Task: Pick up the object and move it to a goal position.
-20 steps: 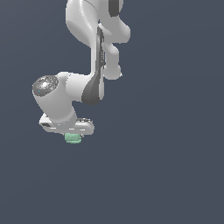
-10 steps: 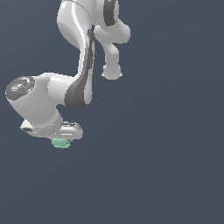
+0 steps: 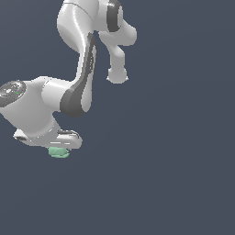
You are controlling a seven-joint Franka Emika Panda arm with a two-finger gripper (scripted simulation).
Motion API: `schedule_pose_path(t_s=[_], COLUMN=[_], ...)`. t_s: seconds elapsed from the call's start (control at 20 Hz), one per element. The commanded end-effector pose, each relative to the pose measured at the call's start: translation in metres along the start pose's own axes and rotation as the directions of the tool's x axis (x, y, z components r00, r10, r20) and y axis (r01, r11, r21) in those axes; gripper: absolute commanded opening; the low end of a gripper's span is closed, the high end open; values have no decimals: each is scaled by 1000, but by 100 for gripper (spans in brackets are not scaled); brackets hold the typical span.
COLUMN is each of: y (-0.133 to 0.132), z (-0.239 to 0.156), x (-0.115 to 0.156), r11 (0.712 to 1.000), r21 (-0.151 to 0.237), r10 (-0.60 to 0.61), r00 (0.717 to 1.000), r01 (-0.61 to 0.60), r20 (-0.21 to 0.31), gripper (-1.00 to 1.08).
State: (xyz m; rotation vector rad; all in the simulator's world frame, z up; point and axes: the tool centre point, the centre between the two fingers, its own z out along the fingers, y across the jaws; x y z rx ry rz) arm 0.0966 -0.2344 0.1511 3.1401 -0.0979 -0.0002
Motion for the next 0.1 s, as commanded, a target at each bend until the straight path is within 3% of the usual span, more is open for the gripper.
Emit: schedule_pose_path(t_s=[0.0, 0.05], y=[1, 1], z=[-1, -1], x=[1, 1], r11=[1000, 1000], r21=[0, 0], r10=[0, 0], r00=[1000, 1000], r01=[0, 0], r20=[0, 0], gripper=[-100, -100])
